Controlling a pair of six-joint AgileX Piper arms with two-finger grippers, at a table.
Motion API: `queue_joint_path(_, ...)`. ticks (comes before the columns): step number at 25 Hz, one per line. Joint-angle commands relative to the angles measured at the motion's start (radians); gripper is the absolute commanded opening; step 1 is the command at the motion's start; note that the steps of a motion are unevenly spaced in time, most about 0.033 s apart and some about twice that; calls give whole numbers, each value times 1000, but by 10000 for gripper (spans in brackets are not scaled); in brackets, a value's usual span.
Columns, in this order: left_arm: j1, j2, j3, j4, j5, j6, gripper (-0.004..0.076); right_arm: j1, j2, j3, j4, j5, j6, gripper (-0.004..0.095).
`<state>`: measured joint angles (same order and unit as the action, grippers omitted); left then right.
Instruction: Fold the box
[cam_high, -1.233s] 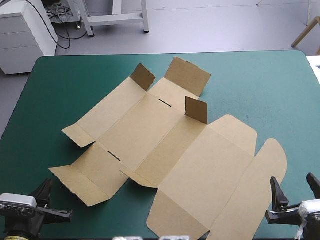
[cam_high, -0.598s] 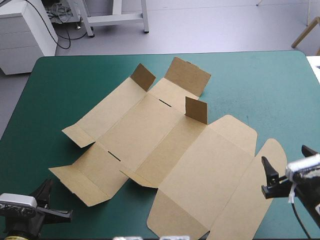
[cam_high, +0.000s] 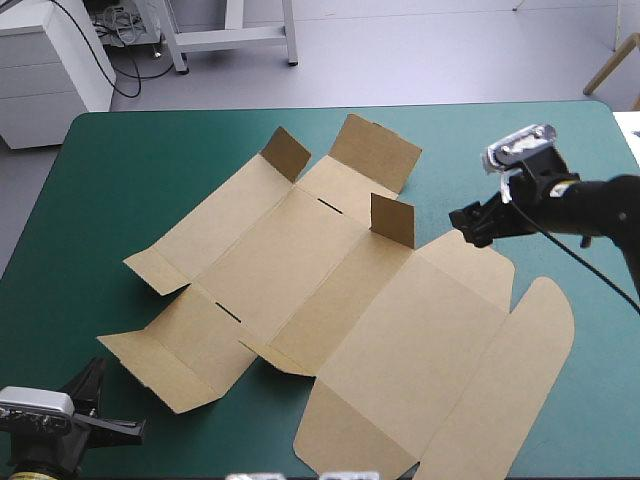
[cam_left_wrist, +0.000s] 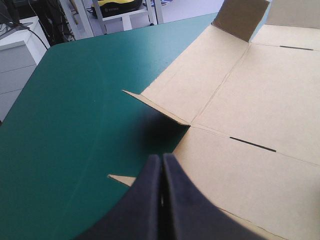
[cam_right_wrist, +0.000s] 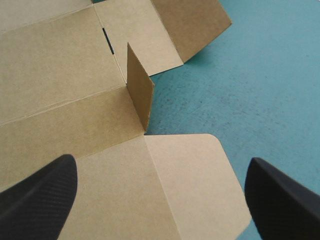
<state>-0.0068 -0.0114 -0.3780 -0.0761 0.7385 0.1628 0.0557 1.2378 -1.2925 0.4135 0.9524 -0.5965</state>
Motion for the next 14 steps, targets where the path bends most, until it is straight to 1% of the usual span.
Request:
queue_joint_path(1, -5, 15, -21, -14, -75, -11, -10, 71, 137, -159, -7, 14, -2, 833)
queue_joint_path(3, -5, 15, -21, -14, -75, -9, -10, 154, 257, -264, -95, 23, 39, 833)
queue_joint_path(6, -5, 15, -21, -10, -75, -16, -10, 217, 377, -363, -170, 54, 54, 833)
queue_joint_path(11, -5, 15, -21, -10, -75, -16, -10, 262, 569, -518, -204, 156, 56, 833)
queue_joint_path(12, -5, 15, -21, -10, -75, -16, -10, 274, 629, -567, -212, 193, 56, 833)
queue_joint_path(14, -5, 15, -21, -10, -75, -16, -10, 297, 708, -631, -247, 226, 56, 833)
